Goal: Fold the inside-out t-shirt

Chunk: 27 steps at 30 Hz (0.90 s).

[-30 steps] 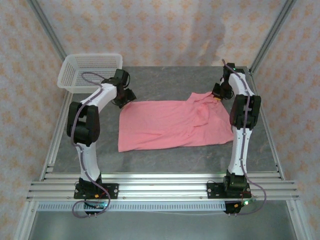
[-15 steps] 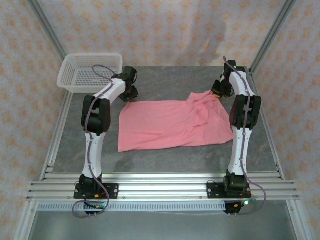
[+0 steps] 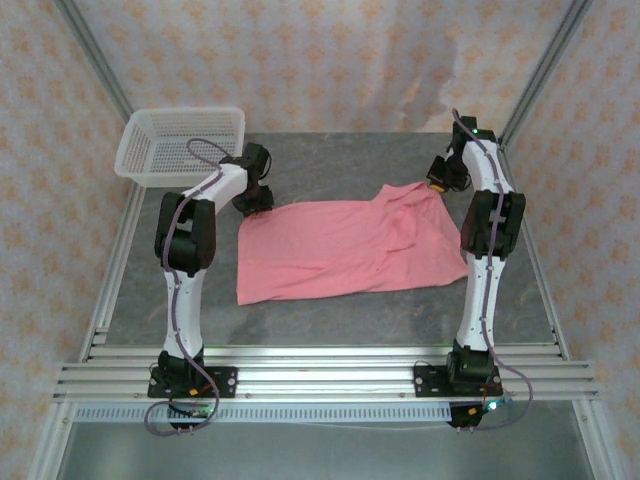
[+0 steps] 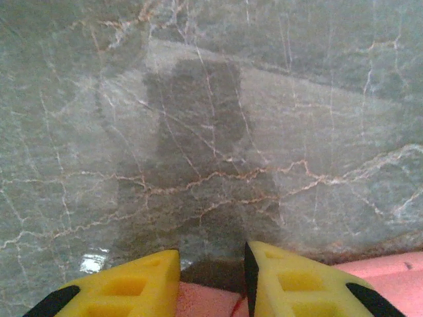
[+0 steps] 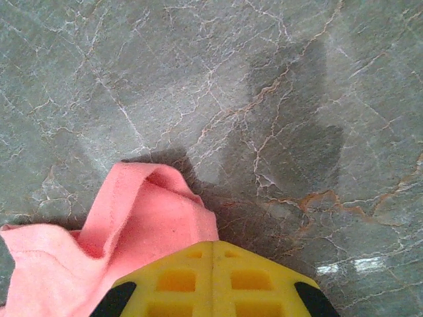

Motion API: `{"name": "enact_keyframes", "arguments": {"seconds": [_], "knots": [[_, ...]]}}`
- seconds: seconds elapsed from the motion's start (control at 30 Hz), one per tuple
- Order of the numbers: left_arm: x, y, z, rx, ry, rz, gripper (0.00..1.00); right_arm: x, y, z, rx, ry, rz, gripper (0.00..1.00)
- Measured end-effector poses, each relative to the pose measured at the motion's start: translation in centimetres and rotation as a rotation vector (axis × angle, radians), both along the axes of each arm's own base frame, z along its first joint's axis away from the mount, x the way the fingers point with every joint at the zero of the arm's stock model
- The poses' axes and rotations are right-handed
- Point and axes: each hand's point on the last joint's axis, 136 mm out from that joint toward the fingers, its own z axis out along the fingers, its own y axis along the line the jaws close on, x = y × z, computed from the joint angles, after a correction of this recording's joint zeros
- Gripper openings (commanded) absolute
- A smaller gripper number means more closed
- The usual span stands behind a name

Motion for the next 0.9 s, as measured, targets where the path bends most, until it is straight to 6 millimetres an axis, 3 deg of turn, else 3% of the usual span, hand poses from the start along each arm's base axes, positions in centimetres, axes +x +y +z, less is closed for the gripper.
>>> {"name": "enact_keyframes", "arguments": {"seconds": [0.07, 0.17, 0.47, 0.77, 0.9], "knots": [[0.0, 0.0, 0.0, 0.002, 0.0, -0.004, 0.24, 0.0, 0.0, 0.0, 0.001, 0.0, -0.003, 0.0], [-0.1, 0.5, -0.1, 0.019, 0.003, 0.0, 0.0, 0.0, -0.1, 0.0, 0.002, 0.002, -0.014, 0.0], [0.0, 2.5, 0.3, 0.016, 0.001, 0.058, 0.0, -0.1, -0.8, -0.1, -0.021, 0.013, -0.048, 0.0], [-0.5, 3.4, 2.4, -0.068, -0.027, 0.129, 0.01, -0.5, -1.6, -0.2, -0.045, 0.029, -0.072, 0.0], [-0.8, 3.4, 3.1, -0.108, -0.053, 0.12, 0.31, -0.4, -1.4, -0.1, -0.033, 0.026, -0.068, 0.0]]}}
